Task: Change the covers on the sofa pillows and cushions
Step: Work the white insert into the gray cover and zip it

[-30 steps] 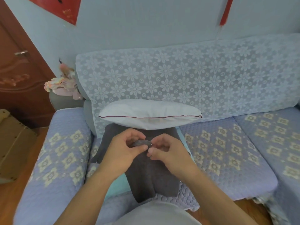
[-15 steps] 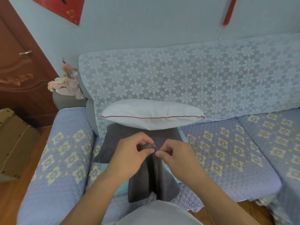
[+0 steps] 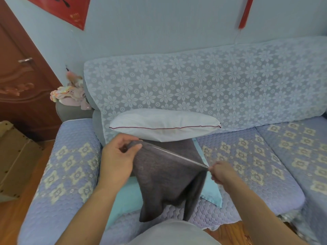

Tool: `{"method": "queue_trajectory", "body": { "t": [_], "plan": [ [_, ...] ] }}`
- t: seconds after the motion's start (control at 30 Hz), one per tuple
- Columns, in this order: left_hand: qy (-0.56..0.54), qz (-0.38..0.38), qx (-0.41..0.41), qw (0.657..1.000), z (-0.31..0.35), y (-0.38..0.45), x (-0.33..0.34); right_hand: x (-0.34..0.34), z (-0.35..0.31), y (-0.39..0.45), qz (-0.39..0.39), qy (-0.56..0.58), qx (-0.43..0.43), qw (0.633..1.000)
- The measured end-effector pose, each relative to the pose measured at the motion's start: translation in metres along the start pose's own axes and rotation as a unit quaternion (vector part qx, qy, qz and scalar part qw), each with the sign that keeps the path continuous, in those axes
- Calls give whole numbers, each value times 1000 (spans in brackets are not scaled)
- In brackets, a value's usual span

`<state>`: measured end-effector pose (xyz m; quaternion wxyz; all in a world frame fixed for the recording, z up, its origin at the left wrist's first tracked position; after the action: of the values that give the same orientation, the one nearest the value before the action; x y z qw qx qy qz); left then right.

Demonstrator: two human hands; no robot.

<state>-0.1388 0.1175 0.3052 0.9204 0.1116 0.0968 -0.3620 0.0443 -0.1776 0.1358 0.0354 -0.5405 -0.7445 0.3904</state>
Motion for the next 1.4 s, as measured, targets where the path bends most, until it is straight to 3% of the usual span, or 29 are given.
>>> {"method": "queue_trajectory", "body": {
  "t": [0.17, 0.27, 0.33, 0.37, 0.43, 0.53, 0.6, 0.77, 0.93, 1.03, 1.17, 1.23, 1.33, 1.4],
  "plan": [
    [59, 57, -85, 993, -61, 8, -33, -30, -7, 10, 106, -52, -70, 991],
    [130, 70, -176, 973, -107, 2, -60, -17, -39, -12, 79, -77, -158, 981],
    [235, 15, -225, 945, -133, -4, -67, -6, -60, -32, 31, -98, -205, 973],
    [322, -27, -239, 916, -140, -7, -65, -1, -69, -42, 11, -117, -224, 968],
    [430, -108, -206, 872, -142, -12, -44, 8, -86, -64, -22, -165, -255, 953],
    [281, -268, -124, 913, -112, -33, 42, 26, -107, -95, -66, -218, -310, 923],
    [222, -344, -68, 910, -81, -51, 94, 36, -119, -109, -65, -245, -341, 905],
    [249, -313, 8, 917, -69, -45, 109, 29, -121, -99, 19, -291, -352, 889],
    [246, -347, 88, 901, -48, -60, 103, -32, -79, -51, 159, -285, -230, 917],
    [260, -392, 70, 880, -54, -66, 102, -74, -62, -33, 216, -250, -183, 926],
    [269, -470, -5, 841, -70, -73, 104, -107, -64, -34, 288, -193, -195, 917],
    [288, -501, -34, 816, -75, -74, 100, -100, -77, -39, 278, -148, -243, 918],
    [343, -536, -41, 770, -79, -78, 95, -77, -102, -57, 174, -5, -313, 934],
    [292, -511, -60, 806, -65, -74, 104, -56, -121, -81, 78, 49, -352, 931]
  ]
}}
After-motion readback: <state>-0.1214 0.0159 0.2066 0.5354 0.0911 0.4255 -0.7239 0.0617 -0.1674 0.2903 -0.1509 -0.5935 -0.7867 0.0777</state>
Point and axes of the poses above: each hand's wrist, its own y-axis towards the middle knuckle, its own x-axis out of the palm, z = x × y, the point moved 9 cm from there along y, towards the middle knuckle, and after that the axes turned 2 degrees about -z, right-handed, at the moved point
